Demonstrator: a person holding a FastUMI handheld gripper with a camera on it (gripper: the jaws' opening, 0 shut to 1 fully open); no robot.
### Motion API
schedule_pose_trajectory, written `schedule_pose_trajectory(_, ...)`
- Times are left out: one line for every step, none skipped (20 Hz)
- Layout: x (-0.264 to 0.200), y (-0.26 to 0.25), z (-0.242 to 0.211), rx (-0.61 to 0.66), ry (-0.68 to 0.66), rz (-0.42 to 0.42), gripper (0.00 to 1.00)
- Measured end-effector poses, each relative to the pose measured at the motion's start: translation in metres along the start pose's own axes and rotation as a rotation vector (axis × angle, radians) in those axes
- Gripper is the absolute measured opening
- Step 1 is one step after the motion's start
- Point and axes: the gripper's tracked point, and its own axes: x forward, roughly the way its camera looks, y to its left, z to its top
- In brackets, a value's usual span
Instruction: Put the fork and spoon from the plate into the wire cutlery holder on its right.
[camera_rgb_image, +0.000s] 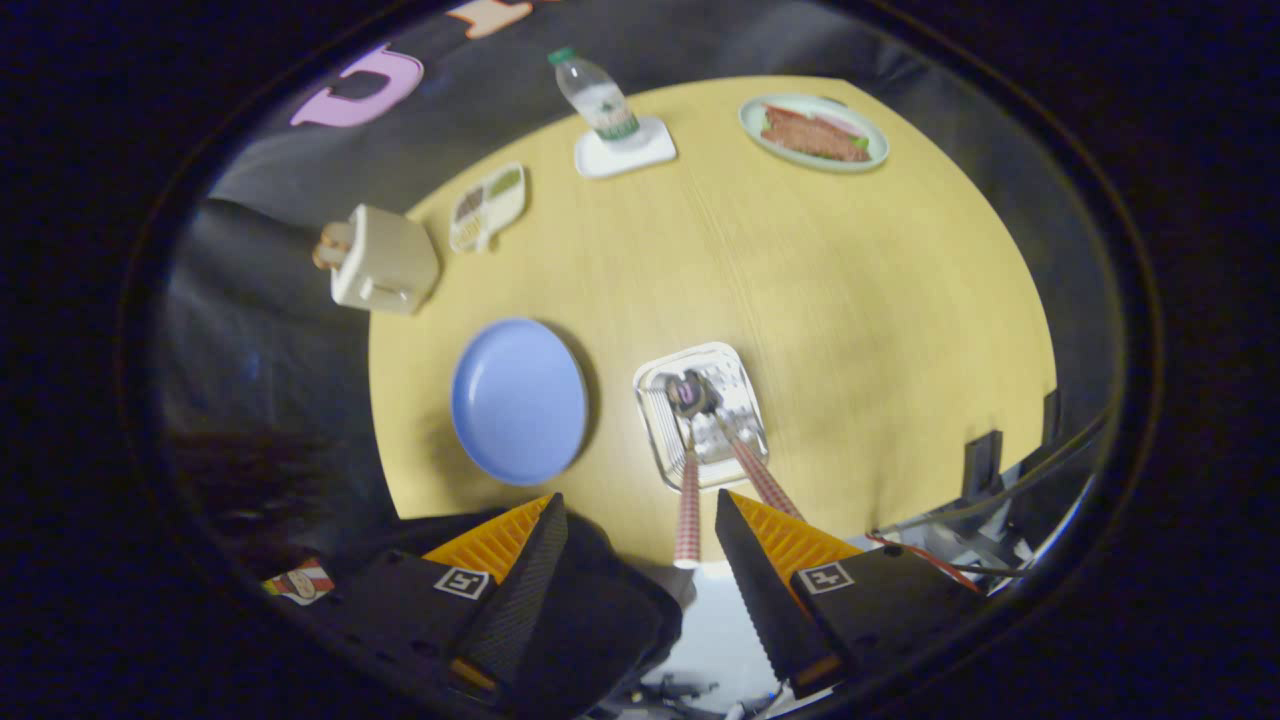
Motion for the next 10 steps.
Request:
schedule_pose_trajectory(0.003, 0.008, -0.006, 0.004, -0.081, 0.017, 0.95)
schedule_pose_trajectory(0.002, 0.015, -0.006, 0.006, -0.15, 0.032, 0.96)
schedule_pose_trajectory(-0.002, 0.022, -0.002, 0.003, -0.213, 0.042, 0.96)
schedule_pose_trajectory(-0.007, 0.027, 0.001, 0.0, -0.272, 0.047, 0.98)
schedule_pose_trajectory(-0.015, 0.033, 0.003, -0.002, -0.333, 0.053, 0.99)
schedule_pose_trajectory(-0.021, 0.039, 0.008, -0.002, -0.394, 0.063, 0.99)
schedule_pose_trajectory(-0.03, 0.045, 0.012, -0.004, -0.454, 0.072, 0.99)
schedule_pose_trajectory(-0.038, 0.05, 0.017, -0.01, -0.52, 0.072, 0.99)
schedule_pose_trajectory(-0.047, 0.051, 0.024, -0.025, -0.594, 0.062, 0.99)
schedule_pose_trajectory(-0.058, 0.052, 0.032, -0.043, -0.671, 0.049, 0.99)
